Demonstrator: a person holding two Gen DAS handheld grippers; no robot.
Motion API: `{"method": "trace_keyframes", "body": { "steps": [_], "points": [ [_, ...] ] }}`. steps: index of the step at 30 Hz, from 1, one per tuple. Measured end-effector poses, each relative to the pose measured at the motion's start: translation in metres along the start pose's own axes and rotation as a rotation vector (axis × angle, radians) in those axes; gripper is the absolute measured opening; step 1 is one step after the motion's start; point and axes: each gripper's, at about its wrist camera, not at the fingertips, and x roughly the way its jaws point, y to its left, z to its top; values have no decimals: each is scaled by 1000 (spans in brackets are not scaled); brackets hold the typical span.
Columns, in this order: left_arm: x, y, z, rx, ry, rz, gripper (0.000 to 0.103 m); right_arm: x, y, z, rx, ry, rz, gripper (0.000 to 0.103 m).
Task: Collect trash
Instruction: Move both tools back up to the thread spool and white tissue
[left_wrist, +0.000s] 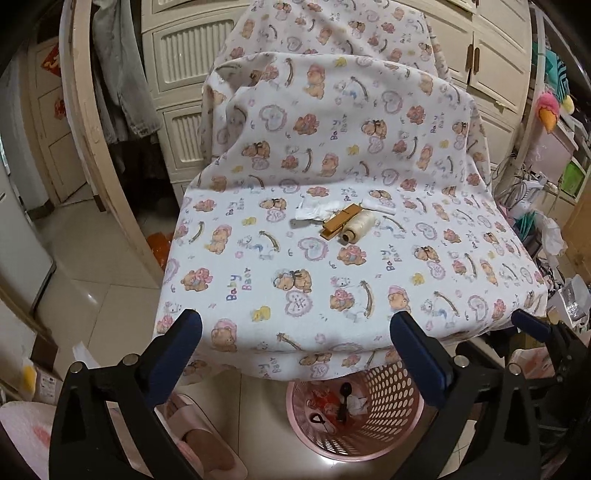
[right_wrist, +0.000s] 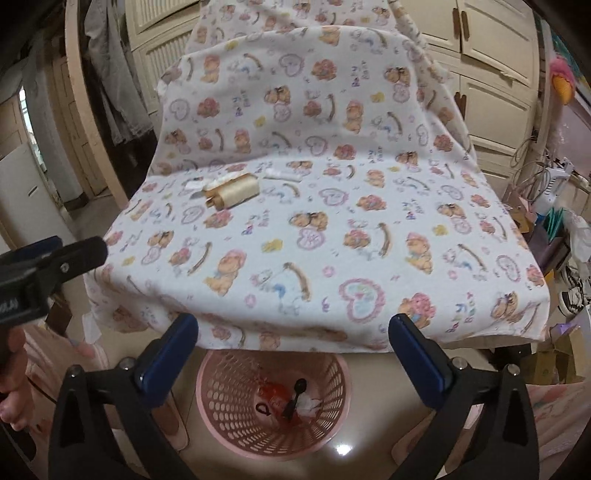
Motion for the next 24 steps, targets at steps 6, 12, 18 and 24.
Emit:
{"method": "trace_keyframes", "body": {
  "steps": [6, 12, 18, 24],
  "points": [
    [2, 6, 3, -37, 22, -26, 102, -9, -9, 8, 6, -22, -6, 103],
    [9, 13, 18, -7, 57, -18, 102, -21, -17, 33, 0, -58, 5, 103],
    [7, 29, 60, -50, 46, -45, 102, -30, -24, 79, -36, -107, -9, 103],
    [18, 39, 102, -54, 13, 21, 102, -28, -24, 123, -95, -161, -4, 103]
  ]
}}
